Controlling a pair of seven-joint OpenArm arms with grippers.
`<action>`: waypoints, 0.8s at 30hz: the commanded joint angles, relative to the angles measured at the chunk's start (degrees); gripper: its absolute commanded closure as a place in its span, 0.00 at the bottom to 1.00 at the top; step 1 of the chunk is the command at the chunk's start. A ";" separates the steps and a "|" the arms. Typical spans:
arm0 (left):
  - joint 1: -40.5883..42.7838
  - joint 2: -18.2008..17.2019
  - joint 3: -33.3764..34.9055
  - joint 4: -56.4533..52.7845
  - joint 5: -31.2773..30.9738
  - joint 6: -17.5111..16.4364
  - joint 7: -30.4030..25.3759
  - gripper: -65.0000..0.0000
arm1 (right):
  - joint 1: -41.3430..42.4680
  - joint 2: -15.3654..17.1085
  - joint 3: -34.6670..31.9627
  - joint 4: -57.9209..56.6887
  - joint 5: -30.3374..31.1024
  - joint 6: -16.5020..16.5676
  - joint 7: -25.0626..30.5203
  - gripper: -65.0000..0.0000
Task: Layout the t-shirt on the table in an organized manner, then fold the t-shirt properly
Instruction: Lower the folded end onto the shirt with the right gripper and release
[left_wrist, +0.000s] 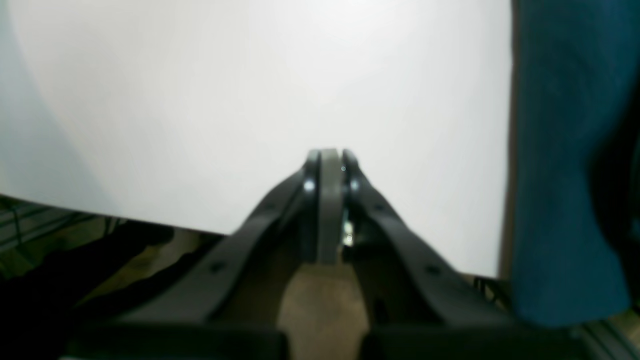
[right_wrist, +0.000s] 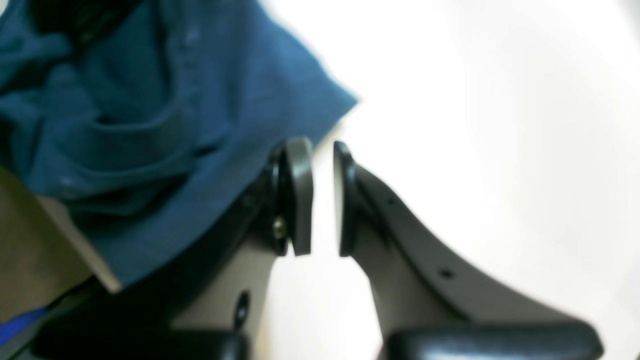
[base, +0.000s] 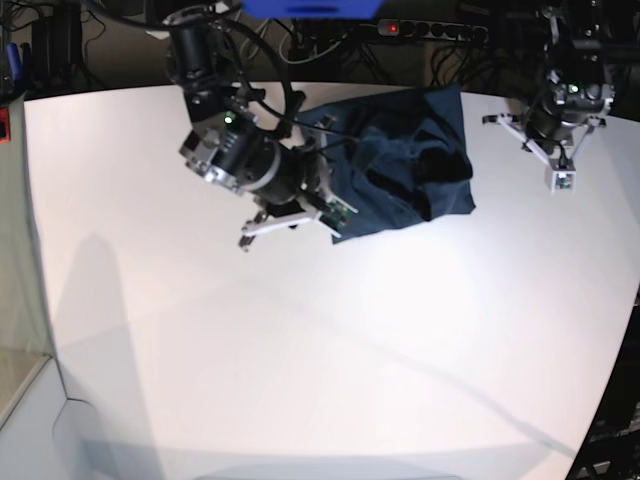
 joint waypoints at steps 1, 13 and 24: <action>-0.13 -0.18 -0.19 0.79 -0.25 0.04 -0.79 1.00 | 0.52 -0.67 -0.01 -0.44 0.55 -0.18 1.01 0.90; 1.11 -0.09 -0.72 1.50 -0.25 0.04 -0.35 1.00 | -1.68 -1.90 -18.39 -6.42 0.46 -0.18 6.11 0.90; 0.84 -0.09 -0.72 1.15 -0.17 0.04 -0.35 1.00 | -0.10 -1.90 -19.62 -6.68 0.37 -0.18 6.11 0.90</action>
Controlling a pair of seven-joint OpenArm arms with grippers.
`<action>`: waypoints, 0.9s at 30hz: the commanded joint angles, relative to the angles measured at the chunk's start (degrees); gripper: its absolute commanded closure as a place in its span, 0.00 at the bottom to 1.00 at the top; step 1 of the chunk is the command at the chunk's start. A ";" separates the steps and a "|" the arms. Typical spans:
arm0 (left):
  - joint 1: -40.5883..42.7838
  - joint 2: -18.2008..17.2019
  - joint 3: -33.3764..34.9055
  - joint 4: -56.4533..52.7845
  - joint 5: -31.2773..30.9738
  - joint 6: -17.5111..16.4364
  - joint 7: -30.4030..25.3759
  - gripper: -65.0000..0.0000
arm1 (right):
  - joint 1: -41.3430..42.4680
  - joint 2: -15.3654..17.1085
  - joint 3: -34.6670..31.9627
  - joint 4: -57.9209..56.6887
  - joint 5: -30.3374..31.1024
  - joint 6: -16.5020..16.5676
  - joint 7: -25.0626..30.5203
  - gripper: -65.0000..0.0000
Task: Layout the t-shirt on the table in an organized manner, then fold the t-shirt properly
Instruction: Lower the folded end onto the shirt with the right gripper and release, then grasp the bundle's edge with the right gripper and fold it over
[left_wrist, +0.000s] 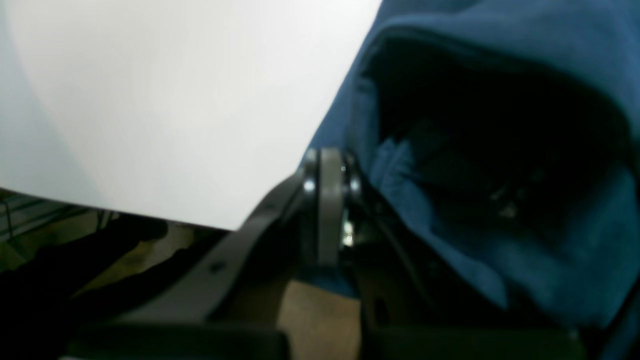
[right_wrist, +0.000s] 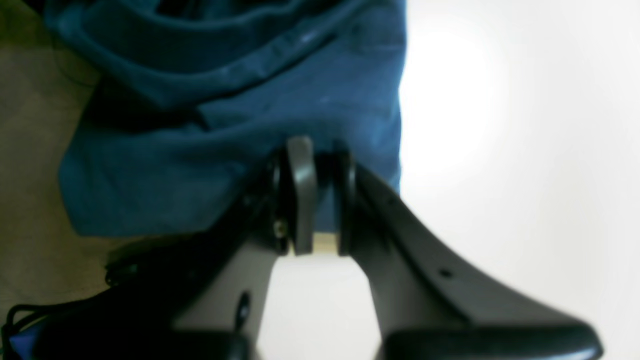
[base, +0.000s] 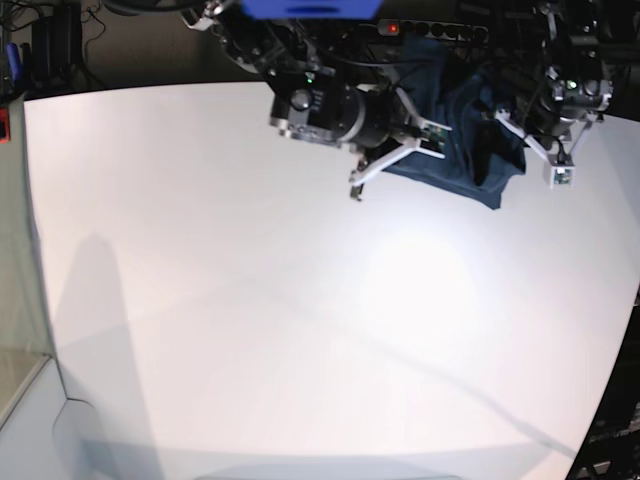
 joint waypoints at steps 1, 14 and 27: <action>-0.36 -0.66 -0.33 0.56 0.01 0.06 -0.59 1.00 | 0.40 -0.63 0.65 0.59 0.61 -0.21 1.22 0.90; -0.45 -0.48 -0.24 1.52 0.01 0.06 -0.59 1.00 | 8.75 1.74 2.76 -15.85 0.61 -0.21 6.23 0.91; -0.71 -1.54 -0.42 3.02 -6.50 0.06 -0.59 1.00 | 22.12 7.63 14.89 -23.32 0.61 -0.21 6.58 0.91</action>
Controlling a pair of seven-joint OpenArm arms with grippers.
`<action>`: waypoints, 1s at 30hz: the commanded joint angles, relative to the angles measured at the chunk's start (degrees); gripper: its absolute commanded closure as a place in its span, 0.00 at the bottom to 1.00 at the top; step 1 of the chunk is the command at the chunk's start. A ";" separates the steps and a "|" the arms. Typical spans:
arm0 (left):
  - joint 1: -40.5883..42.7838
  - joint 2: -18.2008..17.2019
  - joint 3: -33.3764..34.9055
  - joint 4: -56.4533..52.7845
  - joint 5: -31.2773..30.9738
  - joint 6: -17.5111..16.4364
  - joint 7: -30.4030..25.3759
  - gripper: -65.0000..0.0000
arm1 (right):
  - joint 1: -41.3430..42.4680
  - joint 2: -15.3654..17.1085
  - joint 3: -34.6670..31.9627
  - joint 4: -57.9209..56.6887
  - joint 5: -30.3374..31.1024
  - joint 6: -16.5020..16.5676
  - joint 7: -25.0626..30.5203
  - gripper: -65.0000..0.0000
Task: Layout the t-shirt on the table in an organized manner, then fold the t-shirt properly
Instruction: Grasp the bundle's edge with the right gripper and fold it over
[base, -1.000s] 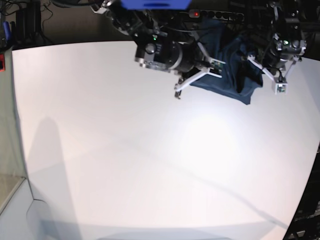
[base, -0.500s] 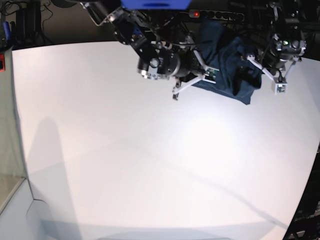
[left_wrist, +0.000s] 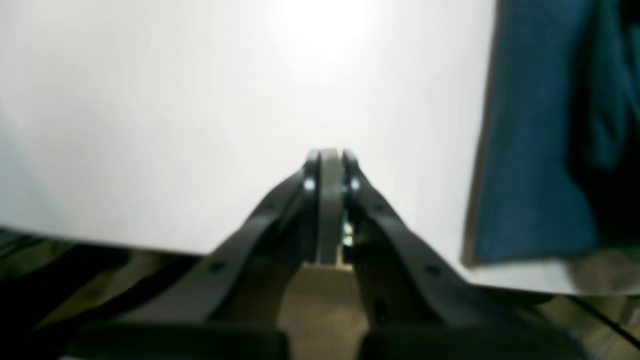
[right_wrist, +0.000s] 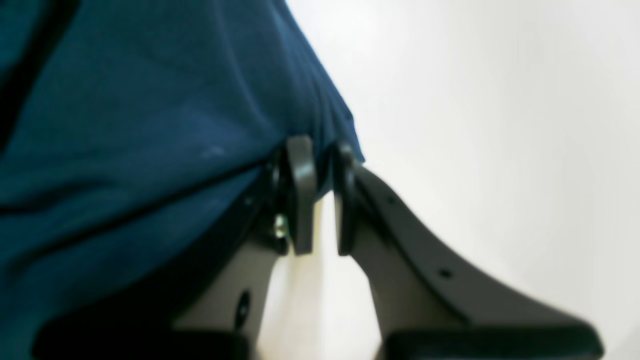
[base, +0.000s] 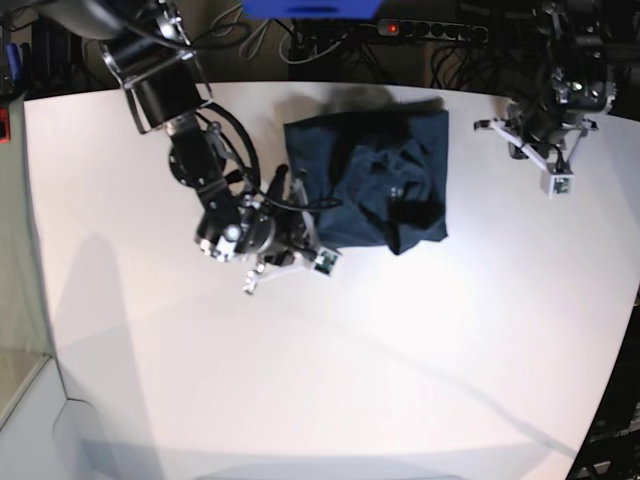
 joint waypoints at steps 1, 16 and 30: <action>-0.98 -1.21 -0.20 -0.11 -0.07 0.06 -0.85 1.00 | 1.26 -0.08 0.95 2.92 0.59 -0.27 0.96 0.91; -9.16 -0.16 5.17 -8.29 -0.34 0.06 -0.68 1.00 | -9.46 -1.75 1.83 29.03 0.59 -0.27 -8.97 0.90; -6.96 -0.59 4.81 -4.77 -0.25 0.06 -0.59 1.00 | -18.78 -8.96 -7.67 22.52 0.59 -0.27 -4.93 0.90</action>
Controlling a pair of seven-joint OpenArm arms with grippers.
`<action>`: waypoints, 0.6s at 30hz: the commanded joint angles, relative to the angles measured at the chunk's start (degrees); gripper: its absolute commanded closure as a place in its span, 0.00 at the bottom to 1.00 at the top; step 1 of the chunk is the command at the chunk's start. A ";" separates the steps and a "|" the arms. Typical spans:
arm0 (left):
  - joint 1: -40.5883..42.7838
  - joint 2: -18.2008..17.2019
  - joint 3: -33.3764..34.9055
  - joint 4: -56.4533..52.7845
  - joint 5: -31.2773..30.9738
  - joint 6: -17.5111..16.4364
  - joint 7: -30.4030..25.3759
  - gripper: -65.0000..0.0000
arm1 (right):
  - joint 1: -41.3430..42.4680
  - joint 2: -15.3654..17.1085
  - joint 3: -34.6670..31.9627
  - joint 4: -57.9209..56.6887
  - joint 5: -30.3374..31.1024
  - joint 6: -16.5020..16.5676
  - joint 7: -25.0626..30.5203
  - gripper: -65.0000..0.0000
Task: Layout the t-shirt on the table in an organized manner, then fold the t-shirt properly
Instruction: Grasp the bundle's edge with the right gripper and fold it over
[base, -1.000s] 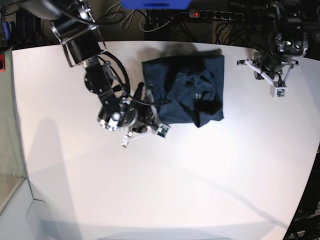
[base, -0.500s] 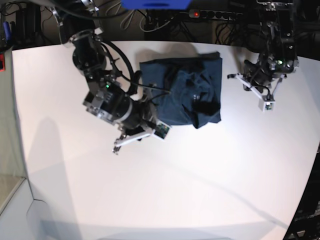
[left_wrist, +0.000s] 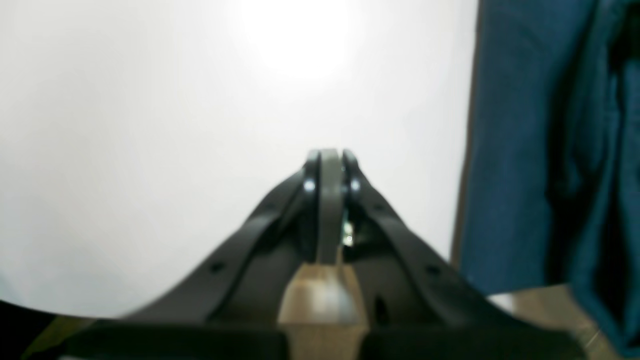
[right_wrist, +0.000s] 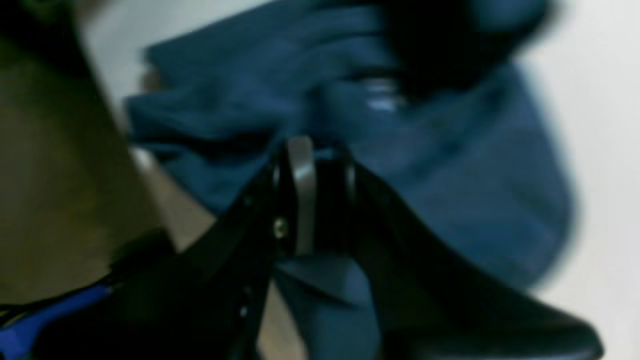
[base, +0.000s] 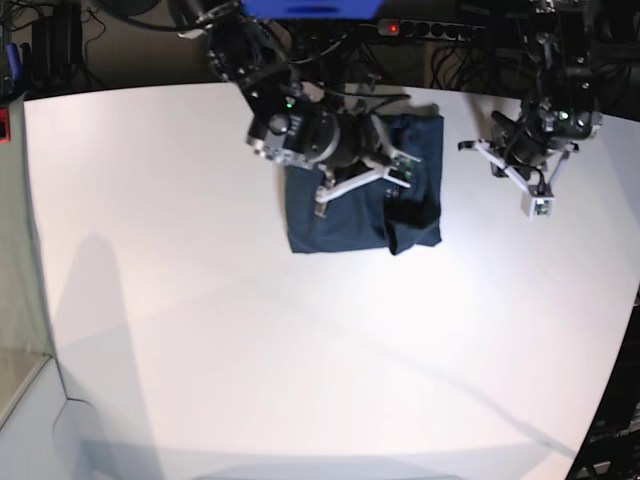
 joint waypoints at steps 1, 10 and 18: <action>-0.14 -0.46 -0.37 1.70 -0.20 0.04 -0.57 1.00 | 0.74 -0.72 -1.22 0.31 0.59 -0.29 1.32 0.90; 1.36 -0.46 -0.37 2.31 -0.12 0.04 -0.57 1.00 | 0.91 1.13 -3.07 12.88 0.59 -0.29 0.62 0.90; 2.41 -0.46 -0.37 1.26 -0.03 0.04 -1.01 1.00 | 9.18 -0.19 -0.26 1.90 0.59 -0.29 1.06 0.90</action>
